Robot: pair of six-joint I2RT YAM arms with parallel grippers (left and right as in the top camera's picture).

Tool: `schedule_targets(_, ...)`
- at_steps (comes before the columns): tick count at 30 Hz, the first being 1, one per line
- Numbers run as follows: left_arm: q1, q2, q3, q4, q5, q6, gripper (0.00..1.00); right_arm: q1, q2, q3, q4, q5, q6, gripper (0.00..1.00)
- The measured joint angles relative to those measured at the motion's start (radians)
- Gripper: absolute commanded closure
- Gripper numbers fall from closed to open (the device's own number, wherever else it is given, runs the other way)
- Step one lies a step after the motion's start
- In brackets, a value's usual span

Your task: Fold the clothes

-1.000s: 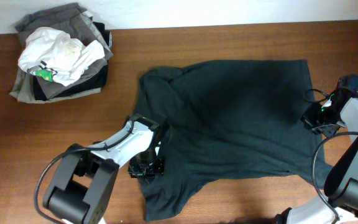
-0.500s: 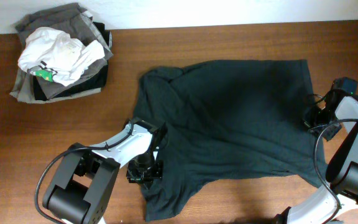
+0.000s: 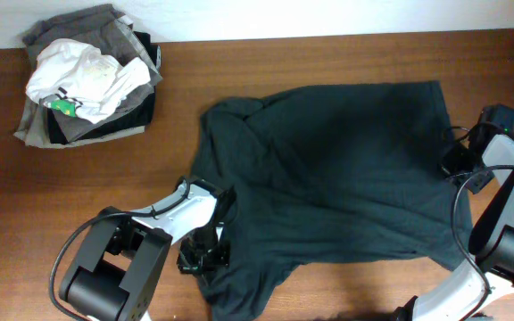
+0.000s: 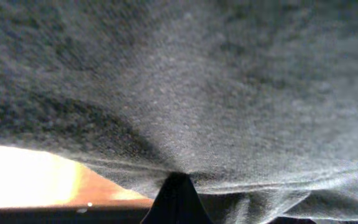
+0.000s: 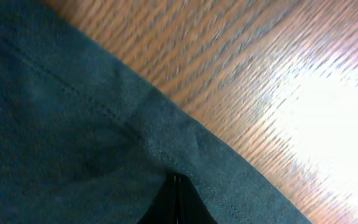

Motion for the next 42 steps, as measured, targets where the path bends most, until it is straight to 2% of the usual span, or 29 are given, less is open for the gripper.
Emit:
schedule_targets(12, 0.069, 0.016, -0.029, -0.059, -0.057, -0.016, 0.99, -0.105, 0.055, 0.095, -0.044, -0.017, 0.003, 0.96)
schedule_targets(19, 0.078, 0.008, 0.057, -0.111, -0.095, -0.019, 0.99, -0.111, 0.115, 0.291, -0.274, 0.005, -0.003, 0.96)
schedule_targets(21, 0.078, -0.020, 0.109, -0.129, -0.124, -0.019, 0.99, -0.112, 0.117, 0.386, -0.345, 0.004, -0.005, 0.90)
schedule_targets(22, 0.078, -0.034, 0.133, -0.134, -0.135, -0.019, 0.87, -0.112, 0.117, 0.480, -0.415, -0.006, -0.005, 0.74)
schedule_targets(24, 0.078, -0.081, 0.226, -0.133, -0.170, -0.017, 0.57, -0.112, 0.115, 0.563, -0.467, -0.028, -0.004, 0.46)
schedule_targets(25, 0.077, -0.091, 0.276, -0.130, -0.187, -0.011, 0.34, -0.113, 0.119, 0.618, -0.523, -0.059, -0.013, 0.33)
schedule_targets(26, 0.078, -0.098, 0.343, -0.109, -0.204, -0.008, 0.26, -0.113, 0.119, 0.664, -0.558, -0.095, -0.029, 0.29)
schedule_targets(31, 0.102, -0.116, 0.624, 0.108, -0.240, 0.074, 0.22, -0.099, 0.117, 0.850, -0.708, -0.329, -0.095, 0.28)
schedule_targets(36, 0.180, -0.083, 0.773, 0.250, -0.204, 0.183, 0.17, -0.015, 0.117, 0.880, -0.803, -0.415, -0.138, 0.28)
schedule_targets(42, 0.222, 0.232, 0.979, 0.255, -0.138, 0.339, 0.17, 0.158, 0.117, 0.880, -0.864, -0.438, -0.197, 0.28)
